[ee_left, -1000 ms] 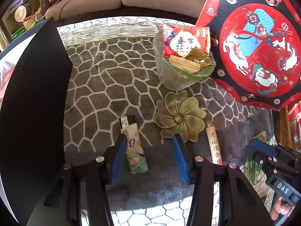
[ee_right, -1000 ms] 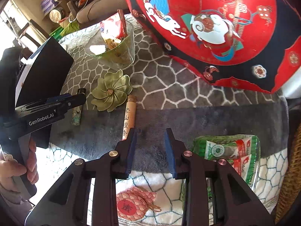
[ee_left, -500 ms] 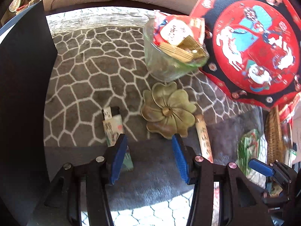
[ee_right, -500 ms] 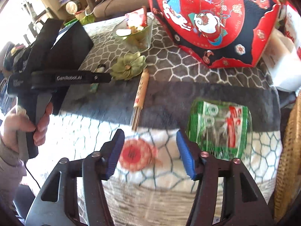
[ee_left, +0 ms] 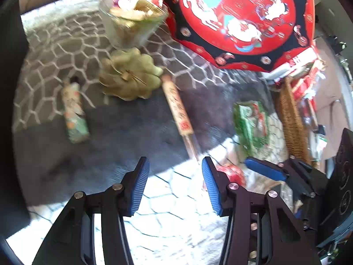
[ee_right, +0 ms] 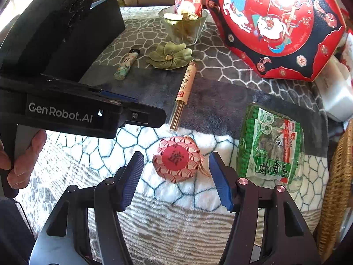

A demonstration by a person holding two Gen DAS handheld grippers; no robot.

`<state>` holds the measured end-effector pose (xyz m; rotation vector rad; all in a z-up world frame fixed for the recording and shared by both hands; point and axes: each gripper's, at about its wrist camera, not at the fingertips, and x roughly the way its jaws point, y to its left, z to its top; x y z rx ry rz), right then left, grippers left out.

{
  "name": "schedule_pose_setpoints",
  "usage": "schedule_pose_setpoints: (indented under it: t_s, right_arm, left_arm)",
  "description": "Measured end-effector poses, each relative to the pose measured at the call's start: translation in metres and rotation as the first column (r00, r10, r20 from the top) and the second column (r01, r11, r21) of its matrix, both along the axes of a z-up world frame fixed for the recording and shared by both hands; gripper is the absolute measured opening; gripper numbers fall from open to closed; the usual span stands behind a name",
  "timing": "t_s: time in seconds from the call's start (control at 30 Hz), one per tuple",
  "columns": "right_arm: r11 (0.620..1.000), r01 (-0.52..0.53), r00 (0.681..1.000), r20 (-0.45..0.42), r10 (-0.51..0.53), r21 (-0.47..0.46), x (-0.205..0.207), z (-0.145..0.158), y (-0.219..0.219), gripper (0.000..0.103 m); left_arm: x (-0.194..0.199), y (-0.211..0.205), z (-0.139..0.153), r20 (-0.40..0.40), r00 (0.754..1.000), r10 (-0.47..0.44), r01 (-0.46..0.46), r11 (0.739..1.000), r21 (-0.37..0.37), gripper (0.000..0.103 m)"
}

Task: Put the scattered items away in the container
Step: 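Move the left gripper to the red-and-white honey jar and grasp it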

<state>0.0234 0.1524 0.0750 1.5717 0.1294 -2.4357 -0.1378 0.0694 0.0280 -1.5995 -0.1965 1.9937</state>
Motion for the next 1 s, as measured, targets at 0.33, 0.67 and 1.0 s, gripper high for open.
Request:
schedule_pose_setpoints:
  t_s: [0.33,0.67,1.0]
  right_arm:
    - [0.984,0.135,0.991,-0.01,-0.137,-0.114,0.049,0.004,0.059,0.058]
    - [0.895,0.413,0.909,0.021,-0.416,-0.166,0.035,0.012,0.154,0.059]
    - [0.884,0.417,0.907,0.033,-0.42,-0.21,0.032,0.003,0.153,0.059]
  left_arm:
    - [0.05,0.015,0.003,-0.272,0.947,-0.171,0.189,0.981,0.042,0.052]
    - [0.068,0.056,0.003,-0.422,0.878,-0.225,0.208,0.974,-0.087,0.064]
    - [0.081,0.072,-0.013,-0.51,0.812,-0.284,0.196,0.956,-0.22,0.044]
